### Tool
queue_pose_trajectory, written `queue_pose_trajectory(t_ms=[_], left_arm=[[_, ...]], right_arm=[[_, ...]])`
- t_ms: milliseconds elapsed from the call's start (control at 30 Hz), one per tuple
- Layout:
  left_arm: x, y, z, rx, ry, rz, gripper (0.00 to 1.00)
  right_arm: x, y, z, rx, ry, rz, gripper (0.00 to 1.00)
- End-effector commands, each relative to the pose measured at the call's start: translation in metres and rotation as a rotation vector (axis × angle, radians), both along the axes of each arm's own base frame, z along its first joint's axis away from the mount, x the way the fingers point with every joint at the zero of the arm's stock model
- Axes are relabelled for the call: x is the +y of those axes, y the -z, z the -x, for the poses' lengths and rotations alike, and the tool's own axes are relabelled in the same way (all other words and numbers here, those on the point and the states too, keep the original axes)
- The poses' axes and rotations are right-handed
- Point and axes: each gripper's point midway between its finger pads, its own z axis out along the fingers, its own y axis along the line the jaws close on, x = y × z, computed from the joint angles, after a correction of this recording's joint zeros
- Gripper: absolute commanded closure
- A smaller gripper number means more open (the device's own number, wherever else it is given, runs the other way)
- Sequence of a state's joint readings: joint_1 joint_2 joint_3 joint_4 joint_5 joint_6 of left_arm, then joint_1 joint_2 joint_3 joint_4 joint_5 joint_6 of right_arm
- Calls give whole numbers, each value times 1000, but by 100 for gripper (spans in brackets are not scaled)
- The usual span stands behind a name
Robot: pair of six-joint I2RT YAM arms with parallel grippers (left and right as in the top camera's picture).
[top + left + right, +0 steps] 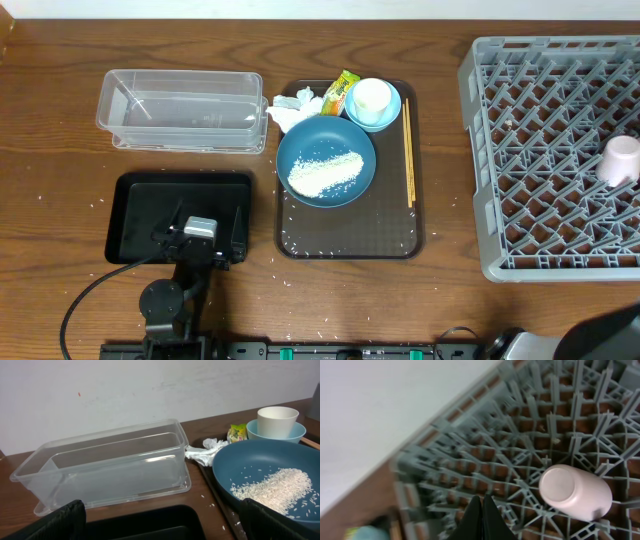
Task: Sort waste into correct bins and load items into the dishwasher rack
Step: 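Lower the pink cup into the rack's right side and release, then raise the right gripper from the rack and move toward the chopsticks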
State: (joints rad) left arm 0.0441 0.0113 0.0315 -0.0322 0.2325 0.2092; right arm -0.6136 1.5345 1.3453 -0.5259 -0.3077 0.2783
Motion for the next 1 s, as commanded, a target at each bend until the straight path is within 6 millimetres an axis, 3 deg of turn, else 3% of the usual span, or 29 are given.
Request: queue_pose_trajectory(t_ms=[0, 100, 333, 667, 967], left_arm=[[0, 16, 0, 40, -1, 7, 0], [0, 16, 0, 41, 0, 7, 0], [0, 16, 0, 40, 0, 7, 0], [0, 16, 0, 40, 0, 7, 0], [0, 16, 0, 40, 0, 7, 0]], right_arm=[[-32, 34, -2, 136, 159, 121, 99], [-43, 55, -7, 180, 189, 136, 99], [-57, 92, 6, 296, 236, 122, 99], [-63, 103, 23, 363, 269, 112, 99], [-53, 106, 8, 314, 195, 71, 99]])
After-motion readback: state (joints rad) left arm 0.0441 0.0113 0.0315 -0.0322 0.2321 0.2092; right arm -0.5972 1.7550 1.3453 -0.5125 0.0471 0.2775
